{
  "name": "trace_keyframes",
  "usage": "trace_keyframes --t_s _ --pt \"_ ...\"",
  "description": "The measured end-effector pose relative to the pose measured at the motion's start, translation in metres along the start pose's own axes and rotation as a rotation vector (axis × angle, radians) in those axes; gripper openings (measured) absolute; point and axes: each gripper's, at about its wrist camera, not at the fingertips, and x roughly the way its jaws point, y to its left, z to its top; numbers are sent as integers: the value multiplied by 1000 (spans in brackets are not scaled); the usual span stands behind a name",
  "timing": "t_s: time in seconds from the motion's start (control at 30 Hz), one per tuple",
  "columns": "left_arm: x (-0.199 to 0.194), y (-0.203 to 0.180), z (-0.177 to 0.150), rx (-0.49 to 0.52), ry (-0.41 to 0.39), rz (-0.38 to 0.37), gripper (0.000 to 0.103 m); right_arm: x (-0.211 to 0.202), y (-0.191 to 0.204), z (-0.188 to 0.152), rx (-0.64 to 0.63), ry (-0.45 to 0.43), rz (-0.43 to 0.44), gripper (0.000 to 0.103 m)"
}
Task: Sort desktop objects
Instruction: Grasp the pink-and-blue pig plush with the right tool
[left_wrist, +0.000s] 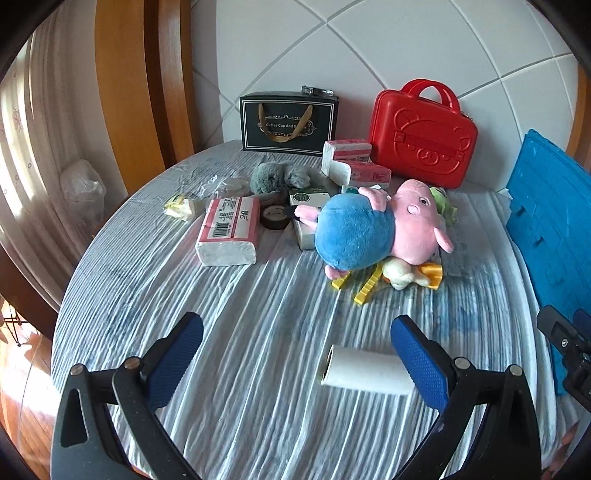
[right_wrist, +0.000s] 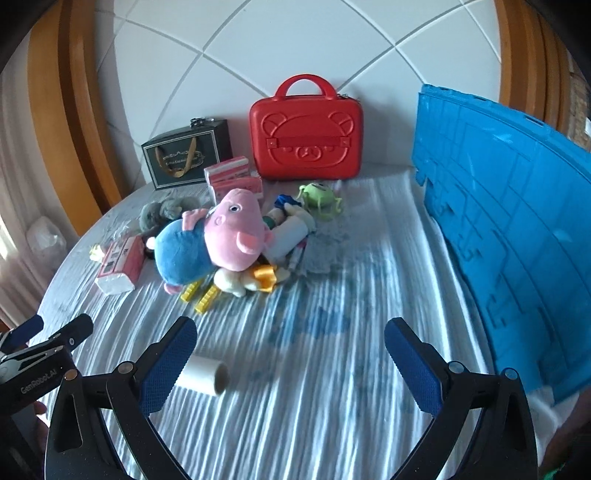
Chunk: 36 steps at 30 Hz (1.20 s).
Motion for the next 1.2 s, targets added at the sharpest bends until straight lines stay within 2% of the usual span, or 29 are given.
trace_keyframes --t_s 0.27,0.43,0.5,0.57,0.67,0.77,0.8,0.87,1.07,1.1,1.2 --pt "94 -23 72 -40 83 20 103 95 4 58 -60 96 36 103" --pt "151 -52 124 -19 122 22 103 122 11 78 -73 114 19 103" --pt "176 -65 134 15 176 11 103 129 10 84 -62 123 9 103" --pt "189 -72 133 49 215 -25 103 132 8 86 -54 128 -2 103" --pt "179 -72 120 103 194 -43 103 136 5 90 -22 139 -9 103" --pt "162 -61 104 126 189 -93 103 140 6 94 23 156 2 103" --pt "155 -55 98 142 194 -138 103 141 7 94 33 161 11 103" --pt "143 -47 86 150 194 -179 103 141 13 92 47 173 35 103" --pt "124 -41 57 210 207 -260 103 124 44 76 16 182 118 103" --pt "120 -41 52 223 203 -269 103 124 48 70 4 203 118 101" --pt "113 -40 40 261 219 -307 103 126 52 47 7 276 104 73"
